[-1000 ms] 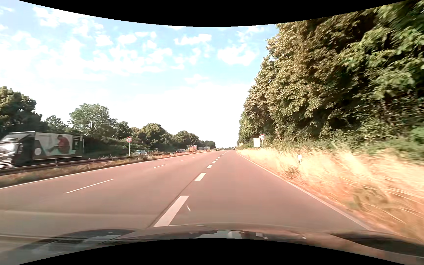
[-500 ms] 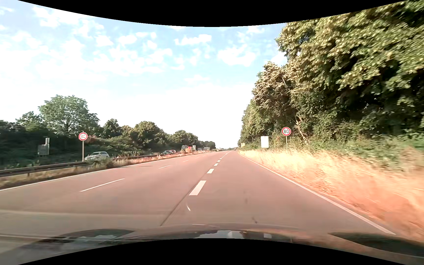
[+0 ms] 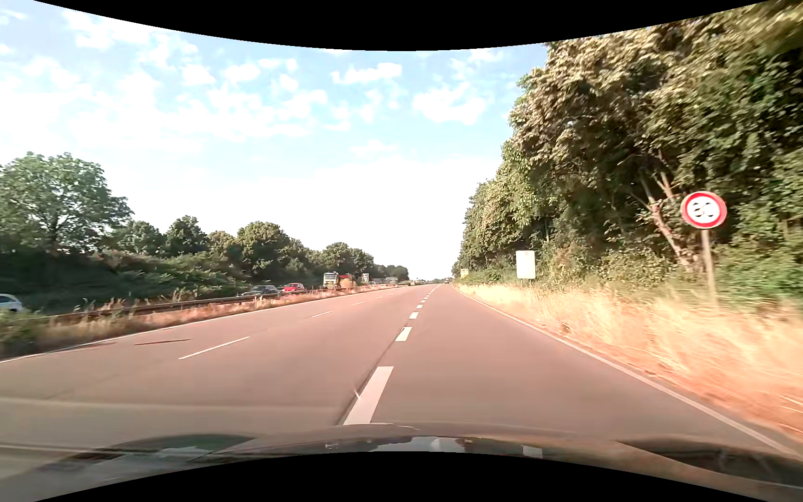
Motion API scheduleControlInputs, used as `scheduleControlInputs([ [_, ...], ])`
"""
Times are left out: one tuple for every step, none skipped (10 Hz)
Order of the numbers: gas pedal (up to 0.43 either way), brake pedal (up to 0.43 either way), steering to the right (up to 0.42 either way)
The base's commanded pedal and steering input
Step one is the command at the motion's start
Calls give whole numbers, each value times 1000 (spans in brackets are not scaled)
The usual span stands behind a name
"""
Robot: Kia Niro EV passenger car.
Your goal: Follow the waypoints while adhering to traffic rules and regulations
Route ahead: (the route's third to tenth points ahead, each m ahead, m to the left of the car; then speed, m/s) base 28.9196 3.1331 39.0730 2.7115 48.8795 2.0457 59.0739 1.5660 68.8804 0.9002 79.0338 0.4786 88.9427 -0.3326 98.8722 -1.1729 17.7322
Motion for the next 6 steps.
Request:
scheduleControlInputs([
  [260, 0, -2],
  [260, 0, -2],
  [260, 0, -1],
  [260, 0, -2],
  [260, 0, -1],
  [260, 0, -1],
])
